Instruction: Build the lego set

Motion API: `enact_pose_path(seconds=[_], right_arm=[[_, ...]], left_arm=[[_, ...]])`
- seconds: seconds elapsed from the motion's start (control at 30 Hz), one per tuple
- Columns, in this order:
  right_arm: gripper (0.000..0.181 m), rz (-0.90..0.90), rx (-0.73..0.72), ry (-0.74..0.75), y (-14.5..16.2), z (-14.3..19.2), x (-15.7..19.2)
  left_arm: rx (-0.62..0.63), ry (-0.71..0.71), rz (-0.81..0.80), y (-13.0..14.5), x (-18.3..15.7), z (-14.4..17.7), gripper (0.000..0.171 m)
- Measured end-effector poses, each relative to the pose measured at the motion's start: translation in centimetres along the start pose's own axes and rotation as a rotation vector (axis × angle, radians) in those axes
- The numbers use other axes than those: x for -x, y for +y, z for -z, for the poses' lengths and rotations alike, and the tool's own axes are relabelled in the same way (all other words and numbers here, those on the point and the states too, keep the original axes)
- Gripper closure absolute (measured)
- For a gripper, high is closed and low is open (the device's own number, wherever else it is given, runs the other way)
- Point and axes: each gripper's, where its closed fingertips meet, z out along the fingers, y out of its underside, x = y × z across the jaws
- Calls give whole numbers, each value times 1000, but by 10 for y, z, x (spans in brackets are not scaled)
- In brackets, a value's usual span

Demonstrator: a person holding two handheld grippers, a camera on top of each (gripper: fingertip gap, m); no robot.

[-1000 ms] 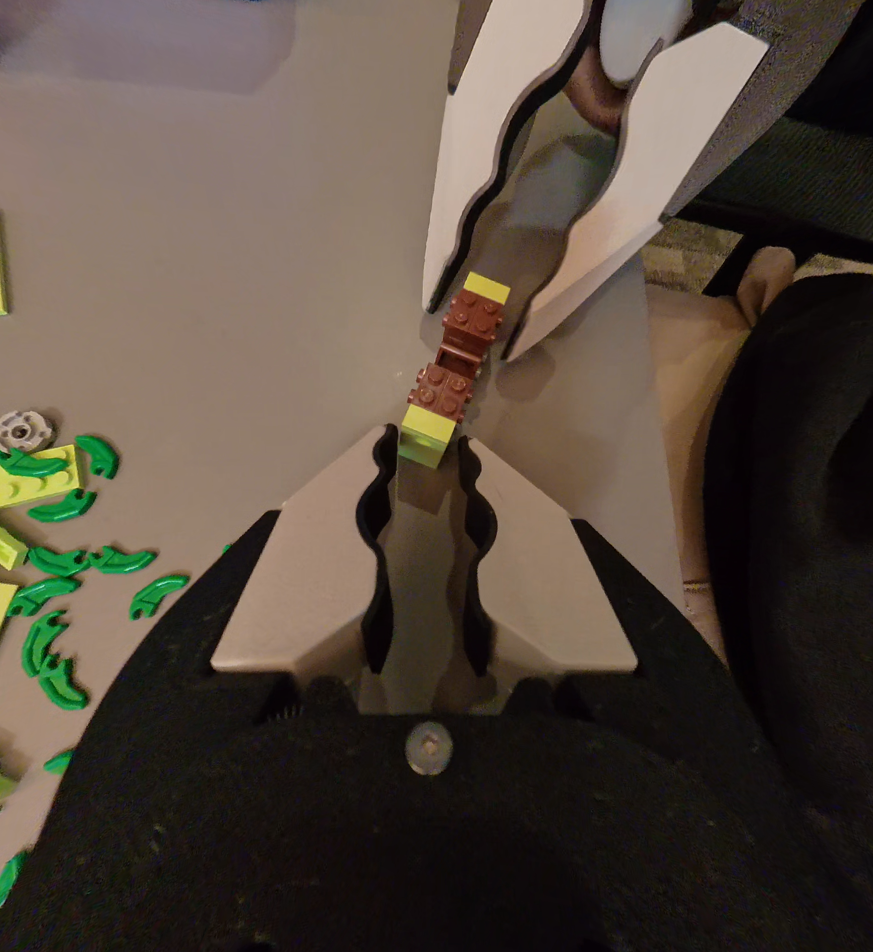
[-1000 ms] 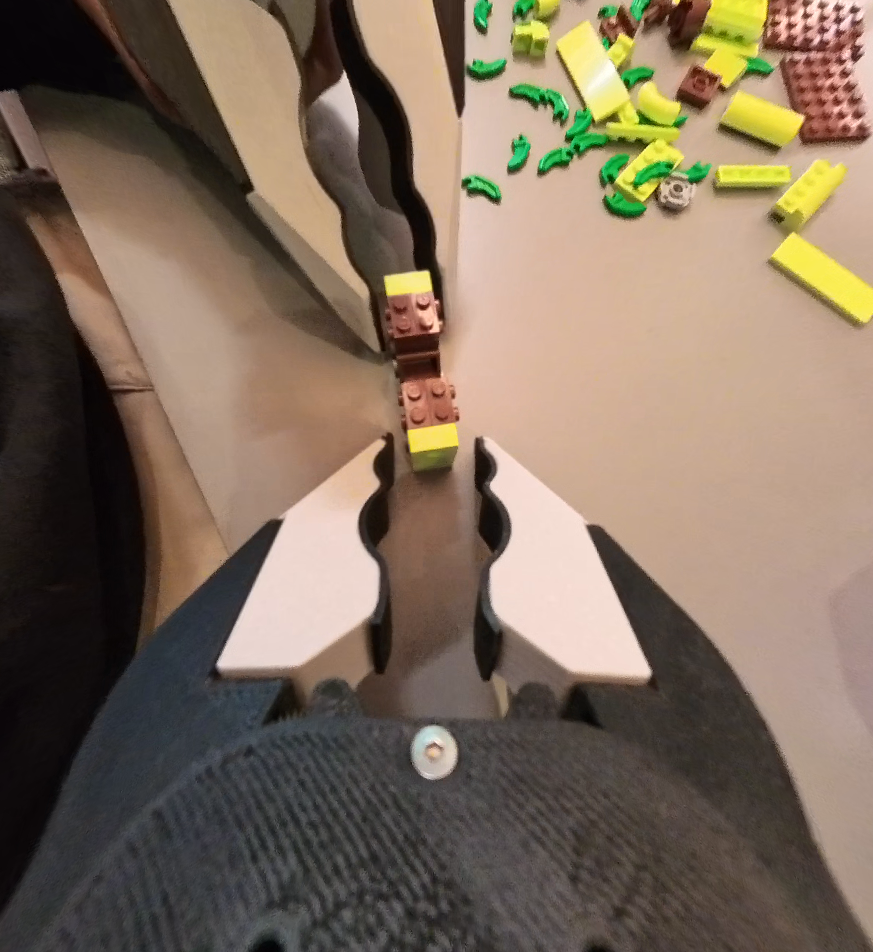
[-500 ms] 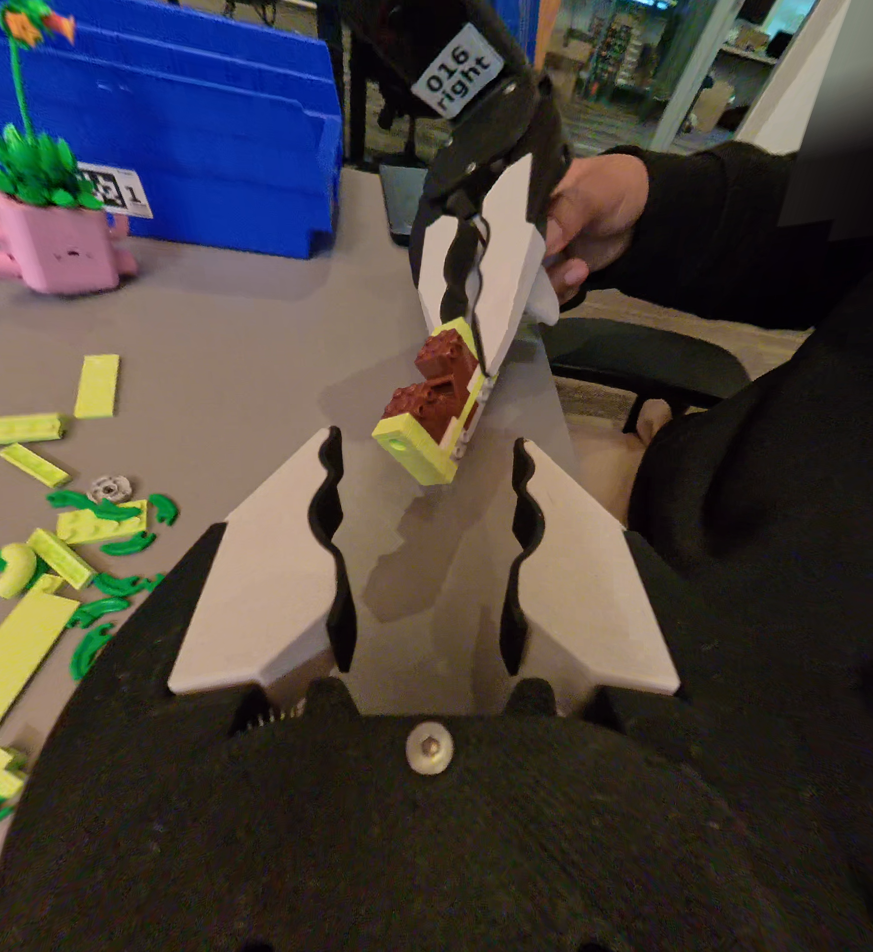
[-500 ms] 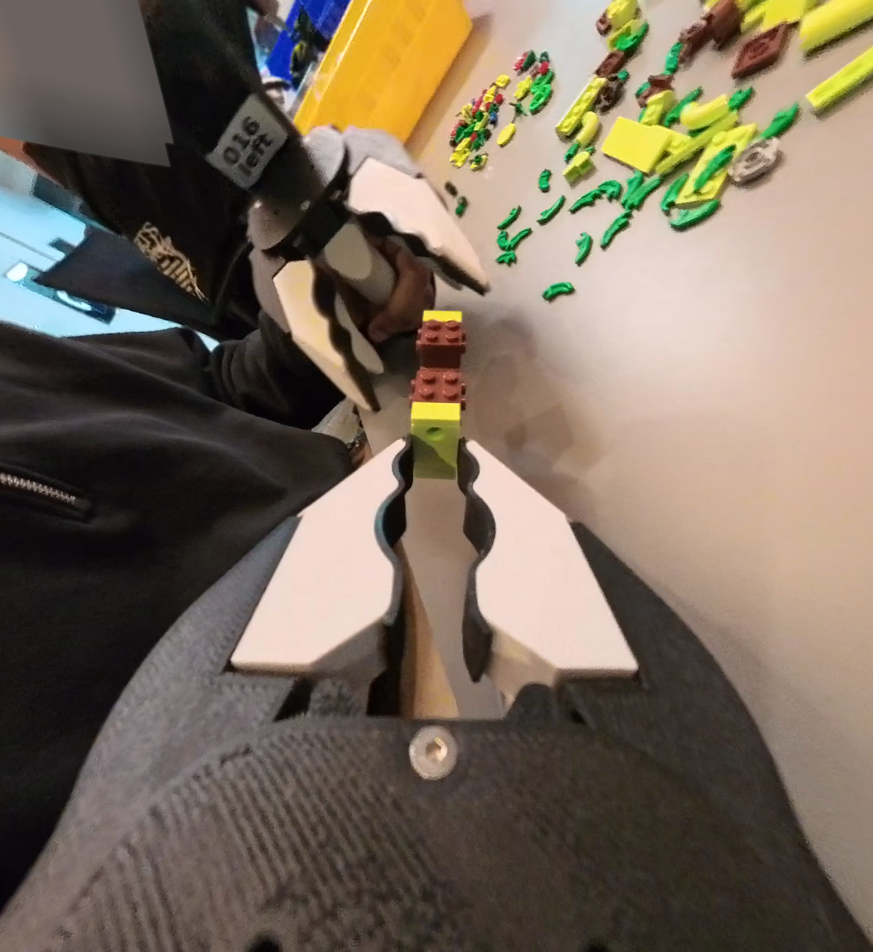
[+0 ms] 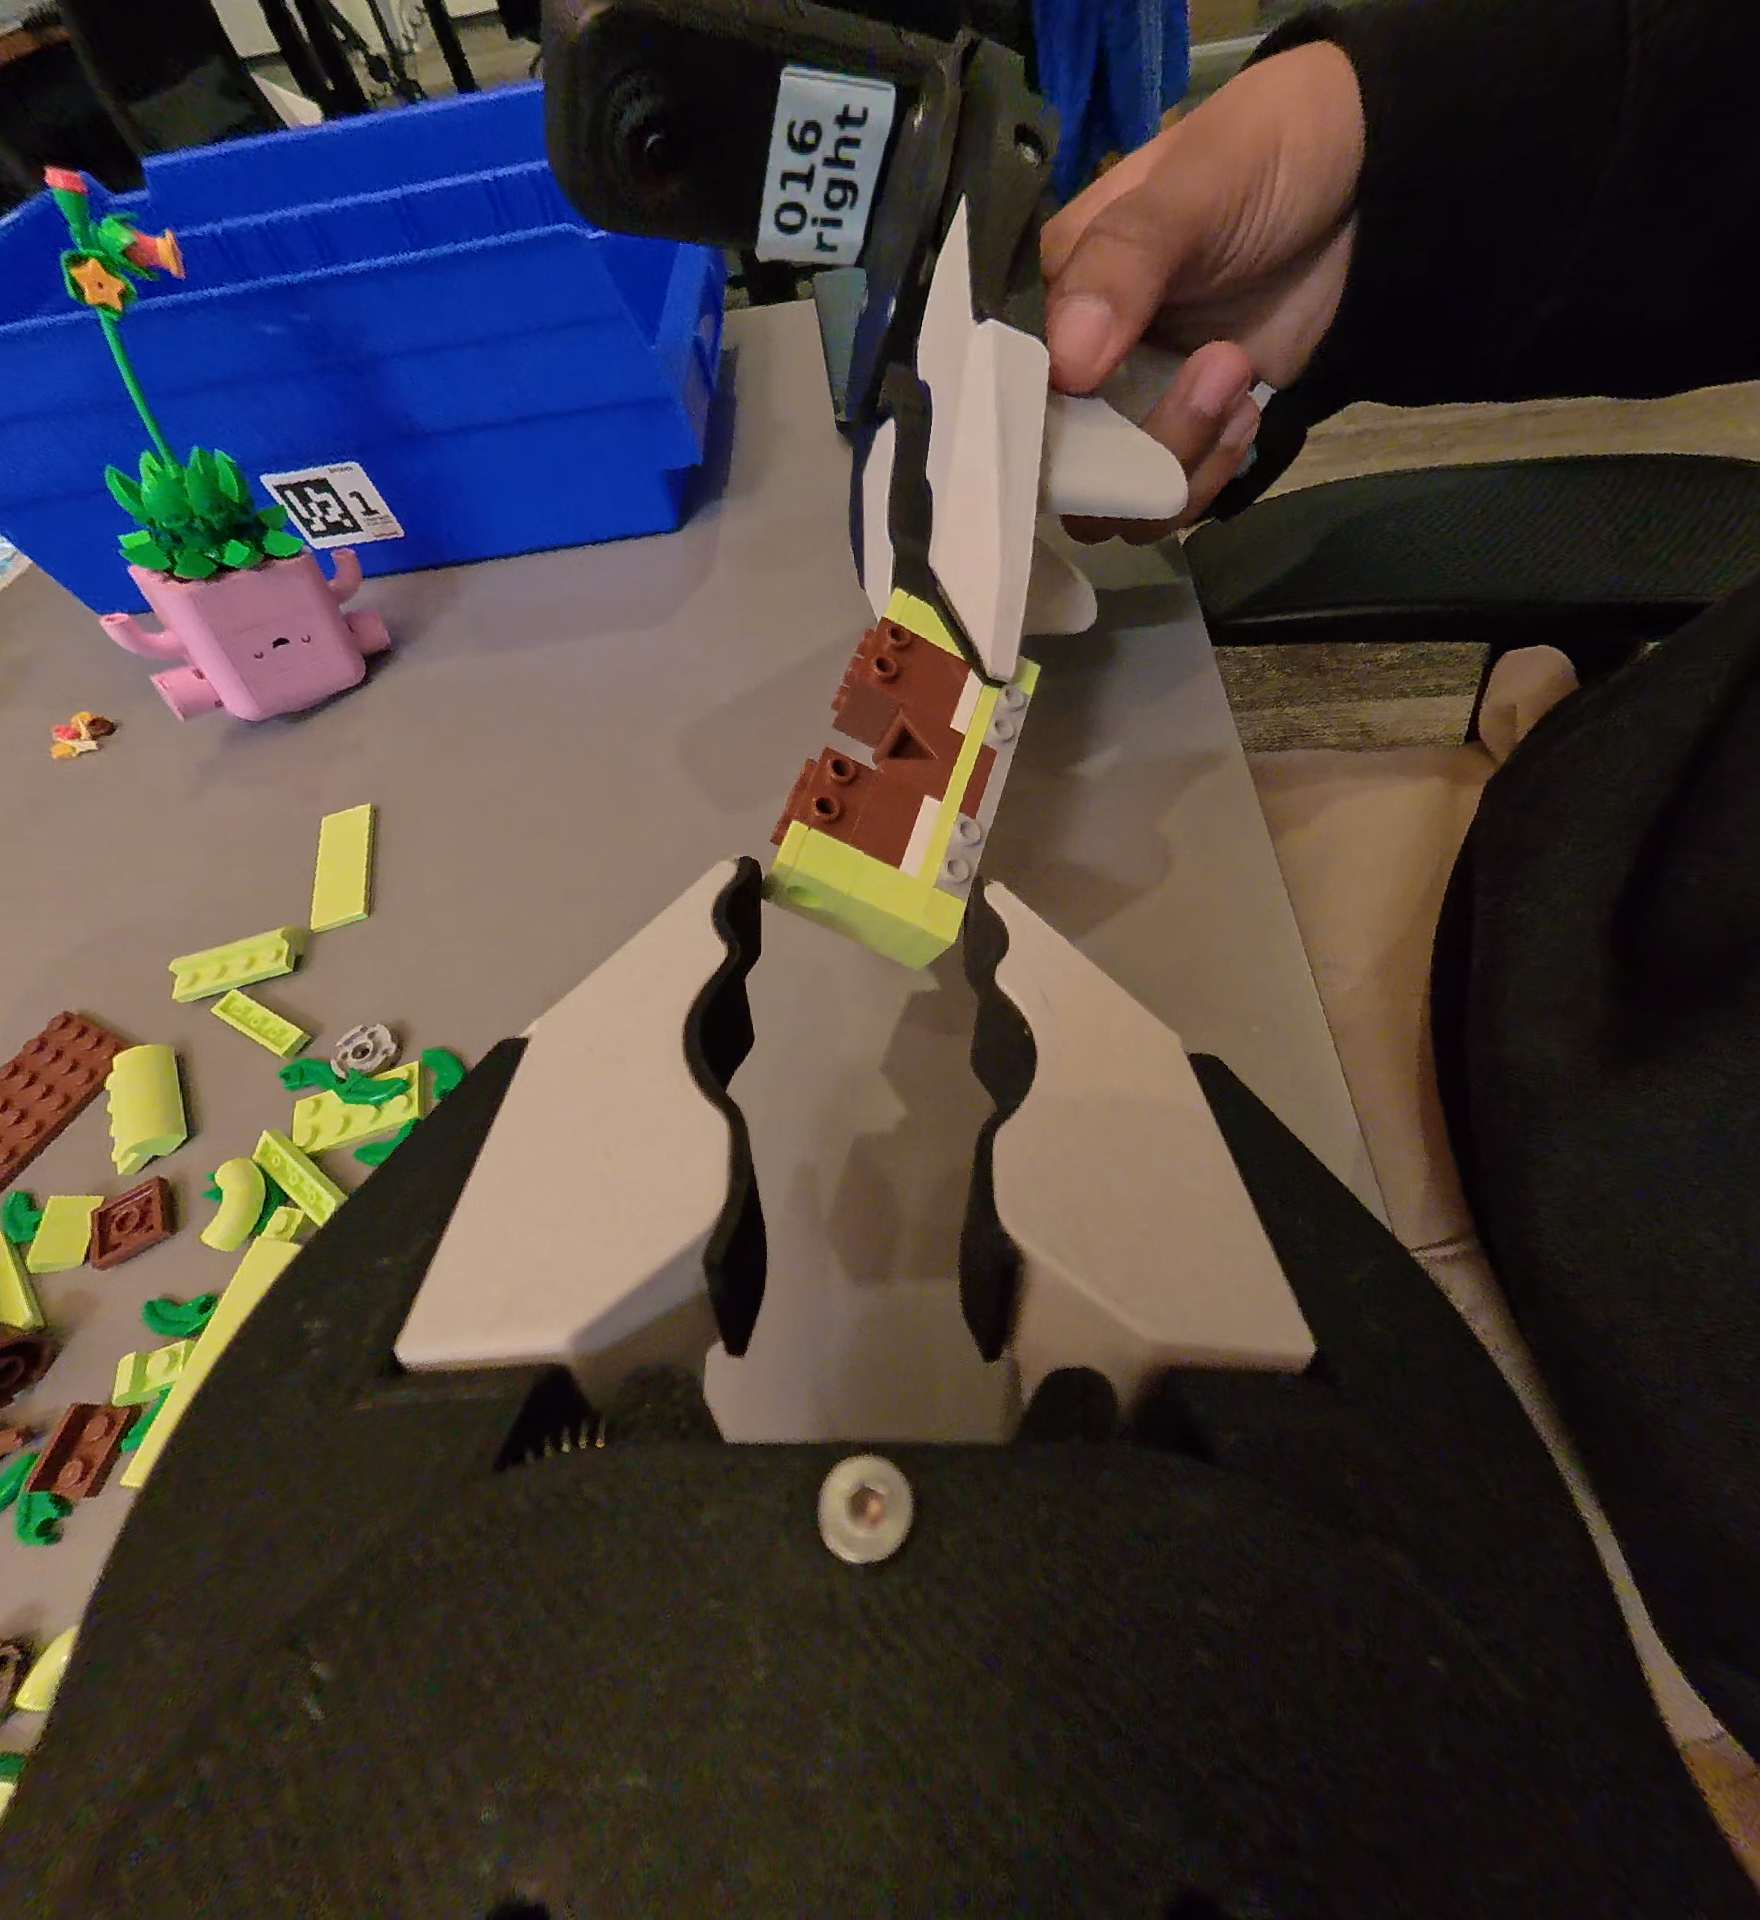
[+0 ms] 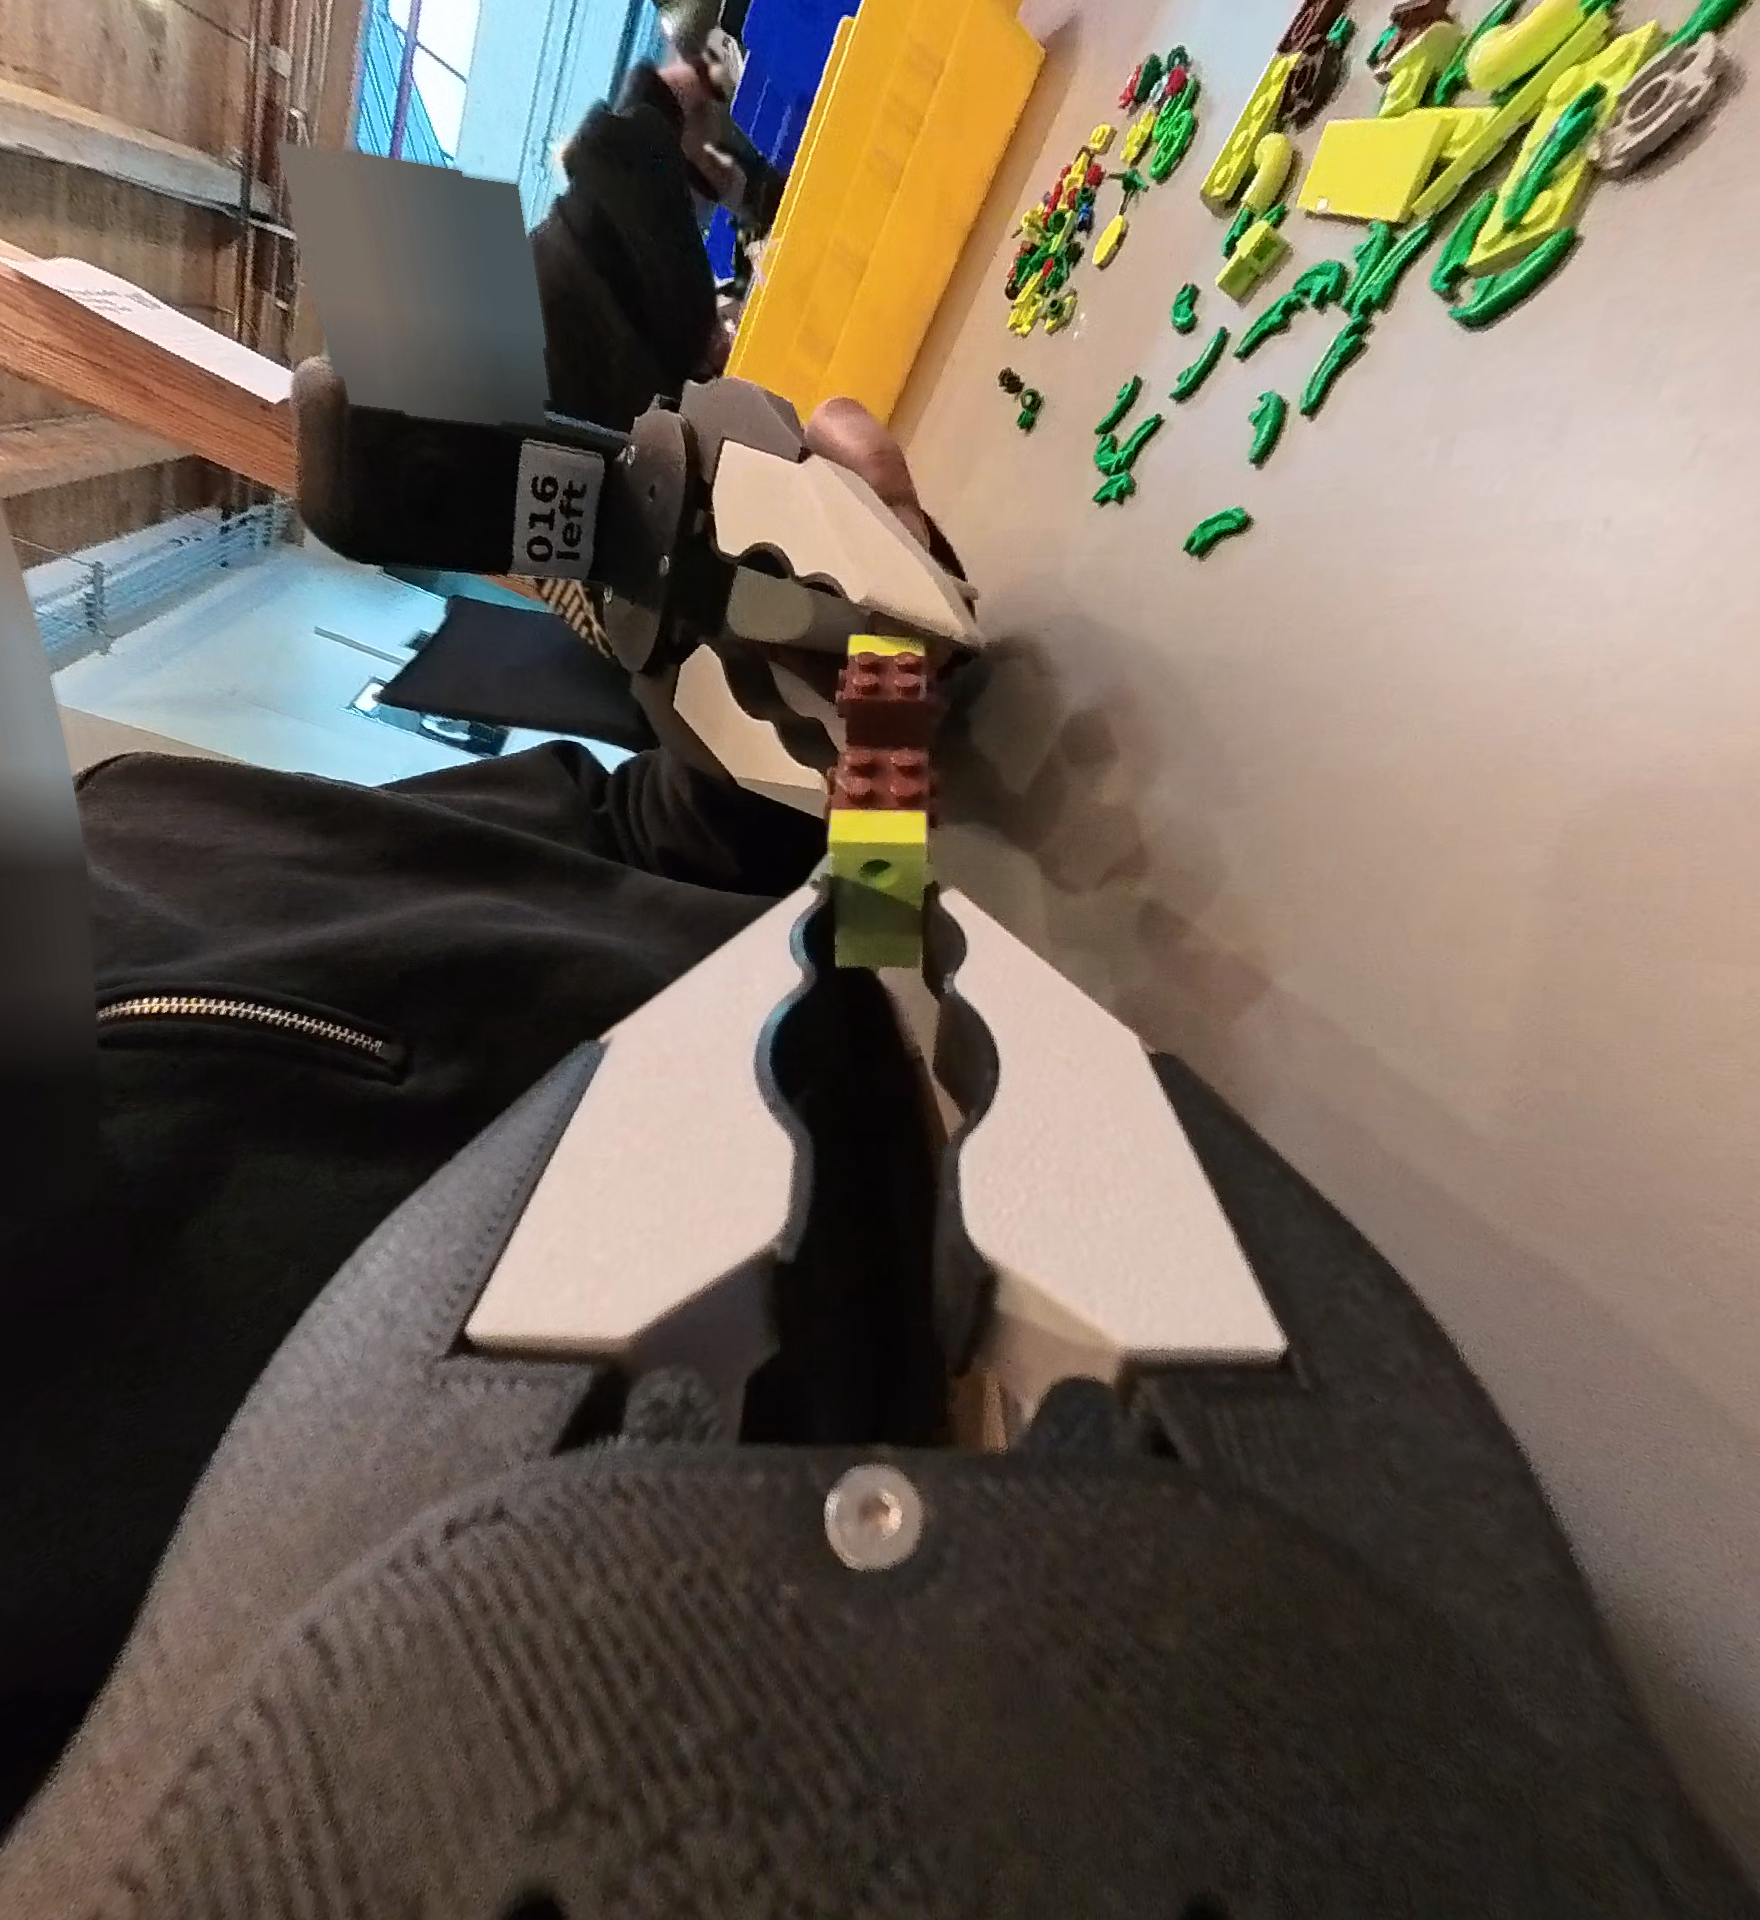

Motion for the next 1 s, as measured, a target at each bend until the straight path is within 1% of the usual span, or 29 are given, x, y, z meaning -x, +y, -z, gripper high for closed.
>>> enact_pose_path(seconds=[0.1, 0.2, 0.3, 0.4, 0.53, 0.63, 0.7, 0.77, 0.87, 1.0], right_arm=[[167, -8, -5, 5, 0, 0, -1], [167, 0, 5, 39, 2, 0, -6], [167, -6, 11, 51, 4, 2, -8], [167, -12, 3, 51, 3, 3, -9], [167, 1, -12, 49, 0, 3, -9], [167, 35, -12, 78, -1, 1, -13], [167, 69, -2, 129, -2, 0, -20], [167, 137, 18, 231, -2, 0, -32], [167, 279, 67, 374, -3, -1, -46], [167, 483, 112, 482, -10, -5, -52]], left_arm=[[13, -4, -9, 1, -1, -1, 135], [71, -3, -16, 9, -3, -5, 136], [110, -21, -55, 14, -5, -8, 136], [104, -47, -83, 13, -4, -9, 136], [70, -51, -51, 10, -1, -8, 135], [97, -67, -32, 15, 5, -8, 132], [119, -62, 29, 20, 9, -9, 123], [113, -44, 99, 21, 12, -7, 117], [77, -36, 171, 18, 19, -3, 116], [79, -47, 209, 21, 25, -1, 115]])
